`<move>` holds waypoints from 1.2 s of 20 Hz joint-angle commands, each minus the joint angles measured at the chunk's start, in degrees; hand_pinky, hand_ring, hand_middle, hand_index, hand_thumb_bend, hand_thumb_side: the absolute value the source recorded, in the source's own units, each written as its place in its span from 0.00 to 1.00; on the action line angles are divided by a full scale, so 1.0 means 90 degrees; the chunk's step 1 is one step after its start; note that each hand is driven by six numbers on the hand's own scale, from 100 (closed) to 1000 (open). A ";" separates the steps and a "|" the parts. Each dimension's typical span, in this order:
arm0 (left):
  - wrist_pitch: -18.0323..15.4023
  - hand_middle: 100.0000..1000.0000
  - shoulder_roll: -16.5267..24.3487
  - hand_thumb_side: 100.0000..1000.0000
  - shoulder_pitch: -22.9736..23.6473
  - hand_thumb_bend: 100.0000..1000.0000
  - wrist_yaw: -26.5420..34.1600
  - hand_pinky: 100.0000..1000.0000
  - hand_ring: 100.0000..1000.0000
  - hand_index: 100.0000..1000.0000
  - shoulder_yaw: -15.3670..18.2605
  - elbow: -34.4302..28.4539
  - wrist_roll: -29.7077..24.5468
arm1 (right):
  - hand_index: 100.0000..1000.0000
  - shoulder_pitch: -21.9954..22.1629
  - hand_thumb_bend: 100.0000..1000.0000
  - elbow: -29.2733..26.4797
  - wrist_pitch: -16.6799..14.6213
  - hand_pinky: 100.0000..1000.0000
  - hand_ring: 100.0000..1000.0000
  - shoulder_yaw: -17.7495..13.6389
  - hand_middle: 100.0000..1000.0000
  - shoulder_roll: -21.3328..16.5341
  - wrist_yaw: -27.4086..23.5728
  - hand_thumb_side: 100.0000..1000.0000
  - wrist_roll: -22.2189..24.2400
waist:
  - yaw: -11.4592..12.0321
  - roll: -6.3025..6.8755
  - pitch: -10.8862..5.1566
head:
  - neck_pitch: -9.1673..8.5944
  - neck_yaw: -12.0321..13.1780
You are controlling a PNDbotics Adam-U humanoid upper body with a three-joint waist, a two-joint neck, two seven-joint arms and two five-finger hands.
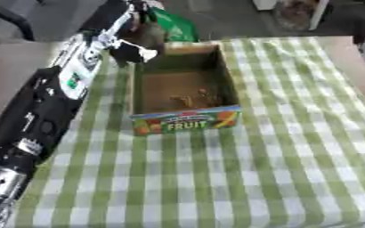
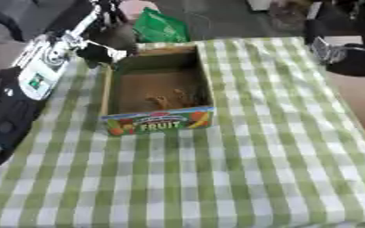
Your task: Pick up objects on the table and place them in the box.
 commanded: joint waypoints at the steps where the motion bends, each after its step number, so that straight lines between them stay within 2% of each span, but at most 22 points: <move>1: -0.0216 0.25 -0.0115 0.07 -0.0117 0.23 -0.0271 0.54 0.28 0.53 -0.0111 0.0114 -0.0084 | 0.87 -0.0127 0.00 -0.0188 -0.0005 0.84 0.94 -0.0004 0.78 -0.0036 -0.0079 0.06 0.0046 | -0.0016 -0.0011 -0.0094 | -0.0032 0.0037; 5: -0.0422 0.35 -0.0253 0.08 0.0055 0.37 -0.0547 0.57 0.42 0.57 -0.0145 0.0425 -0.0160 | 0.87 -0.0084 0.00 -0.0213 0.0021 0.84 0.94 -0.0009 0.78 -0.0021 -0.0066 0.07 0.0057 | -0.0007 -0.0015 -0.0086 | -0.0041 0.0012; 9: -0.0498 0.35 -0.0279 0.08 0.0102 0.37 -0.0606 0.57 0.42 0.57 -0.0125 0.0548 -0.0119 | 0.87 -0.0062 0.00 -0.0228 0.0035 0.84 0.94 -0.0015 0.78 -0.0023 -0.0060 0.07 0.0048 | -0.0001 -0.0018 -0.0087 | -0.0044 0.0001; 10: -0.0495 0.47 -0.0248 0.11 0.0149 0.58 -0.0583 0.62 0.53 0.65 -0.0097 0.0579 -0.0120 | 0.87 -0.0039 0.00 -0.0221 0.0044 0.84 0.94 -0.0028 0.78 -0.0034 -0.0053 0.09 0.0041 | 0.0024 -0.0022 -0.0080 | -0.0054 -0.0020; 11: -0.0508 0.48 -0.0197 0.11 0.0232 0.59 -0.0512 0.63 0.53 0.65 -0.0069 0.0575 -0.0124 | 0.87 -0.0013 0.00 -0.0217 0.0050 0.84 0.94 -0.0042 0.78 -0.0042 -0.0044 0.10 0.0032 | 0.0043 -0.0025 -0.0079 | -0.0054 -0.0037; 12: -0.0514 0.52 -0.0134 0.11 0.0294 0.67 -0.0414 0.66 0.57 0.68 -0.0033 0.0528 -0.0123 | 0.87 0.0008 0.00 -0.0215 0.0054 0.84 0.94 -0.0050 0.78 -0.0050 -0.0034 0.11 0.0024 | 0.0062 -0.0026 -0.0079 | -0.0055 -0.0048; 14: -0.0484 0.59 -0.0014 0.11 0.0373 0.74 -0.0188 0.71 0.65 0.70 0.0050 0.0369 -0.0128 | 0.87 0.0033 0.00 -0.0211 0.0064 0.84 0.94 -0.0063 0.78 -0.0058 -0.0018 0.13 0.0007 | 0.0095 -0.0024 -0.0078 | -0.0056 -0.0069; 19: -0.0226 0.63 0.0192 0.11 0.0560 0.75 0.0407 0.74 0.68 0.70 0.0319 -0.0115 -0.0095 | 0.87 0.0060 0.00 -0.0209 0.0071 0.84 0.94 -0.0071 0.78 -0.0062 0.0009 0.14 -0.0010 | 0.0145 -0.0031 -0.0074 | -0.0061 -0.0125; 24: -0.0049 0.58 0.0342 0.10 0.0870 0.76 0.0948 0.72 0.62 0.69 0.0655 -0.0835 0.0206 | 0.87 0.0107 0.00 -0.0185 0.0082 0.84 0.94 -0.0103 0.78 -0.0091 0.0036 0.17 -0.0040 | 0.0206 -0.0029 -0.0053 | -0.0094 -0.0170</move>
